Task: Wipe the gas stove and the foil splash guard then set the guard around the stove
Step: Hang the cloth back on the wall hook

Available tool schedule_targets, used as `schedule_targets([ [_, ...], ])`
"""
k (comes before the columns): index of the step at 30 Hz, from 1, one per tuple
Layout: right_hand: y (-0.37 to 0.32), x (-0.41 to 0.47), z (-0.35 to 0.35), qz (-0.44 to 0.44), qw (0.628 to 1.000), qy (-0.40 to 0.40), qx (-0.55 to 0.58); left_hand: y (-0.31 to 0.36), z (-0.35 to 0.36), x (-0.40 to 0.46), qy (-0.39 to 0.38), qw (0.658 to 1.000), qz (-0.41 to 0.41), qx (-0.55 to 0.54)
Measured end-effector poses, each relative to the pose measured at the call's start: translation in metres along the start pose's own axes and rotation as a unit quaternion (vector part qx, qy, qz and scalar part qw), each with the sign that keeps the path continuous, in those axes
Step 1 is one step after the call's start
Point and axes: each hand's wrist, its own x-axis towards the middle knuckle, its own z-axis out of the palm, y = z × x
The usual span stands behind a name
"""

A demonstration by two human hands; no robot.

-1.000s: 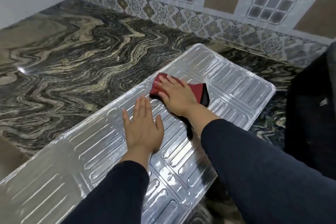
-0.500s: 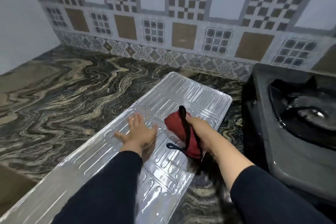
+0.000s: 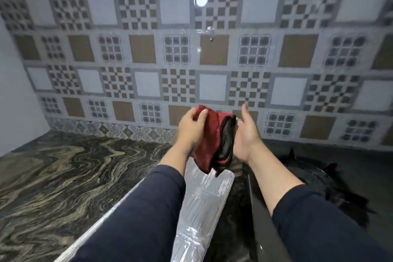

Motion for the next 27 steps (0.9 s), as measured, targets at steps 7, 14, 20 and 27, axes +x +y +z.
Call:
schedule_targets([
  [7,-0.085,0.035,-0.004,-0.213,0.932,0.168,-0.238,0.058,0.035,0.073,0.015,0.998,0.040,-0.036],
  [14,-0.163,0.113,0.007,-0.373,0.810,0.204,-0.403,0.073,0.046,0.171,0.017,0.989,0.120,-0.078],
  [20,-0.189,0.200,0.038,-0.463,0.713,0.194,-0.489,0.073,0.044,0.257,0.098,0.964,0.235,0.080],
  [27,-0.200,0.267,0.065,-0.518,0.601,0.199,-0.575,0.059,0.034,0.325,0.122,0.931,0.294,0.180],
])
